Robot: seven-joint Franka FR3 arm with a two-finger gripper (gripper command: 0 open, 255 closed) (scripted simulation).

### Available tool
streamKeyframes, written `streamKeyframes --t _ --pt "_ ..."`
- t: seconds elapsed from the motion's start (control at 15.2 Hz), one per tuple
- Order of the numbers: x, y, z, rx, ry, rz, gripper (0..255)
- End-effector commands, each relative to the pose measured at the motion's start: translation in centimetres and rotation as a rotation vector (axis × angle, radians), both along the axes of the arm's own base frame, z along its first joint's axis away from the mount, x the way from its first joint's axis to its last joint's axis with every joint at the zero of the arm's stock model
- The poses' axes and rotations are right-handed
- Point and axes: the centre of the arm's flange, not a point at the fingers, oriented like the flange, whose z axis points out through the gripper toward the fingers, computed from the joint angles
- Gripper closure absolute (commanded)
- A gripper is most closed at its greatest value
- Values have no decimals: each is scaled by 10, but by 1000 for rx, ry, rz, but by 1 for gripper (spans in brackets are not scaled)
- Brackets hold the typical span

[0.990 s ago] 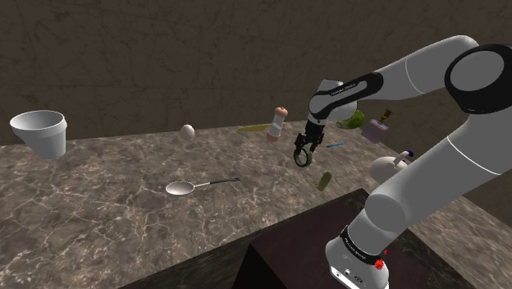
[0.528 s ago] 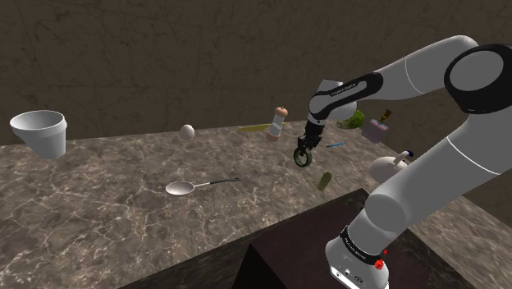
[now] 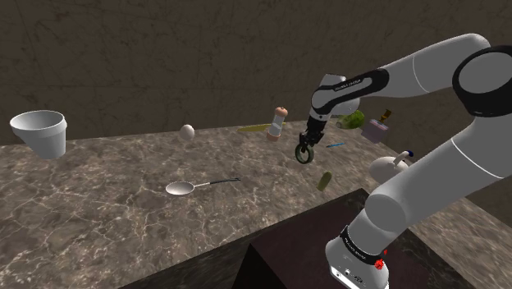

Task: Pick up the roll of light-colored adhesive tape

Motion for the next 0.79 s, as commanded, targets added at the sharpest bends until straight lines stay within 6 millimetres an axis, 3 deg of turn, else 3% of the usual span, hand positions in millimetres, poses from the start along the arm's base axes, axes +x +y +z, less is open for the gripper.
streamKeyframes --t 0.0,0.59,0.73 --pt "0 0 11 0 0 0 255" --pt "0 0 58 0 0 0 255" --pt "0 0 59 0 0 0 255"
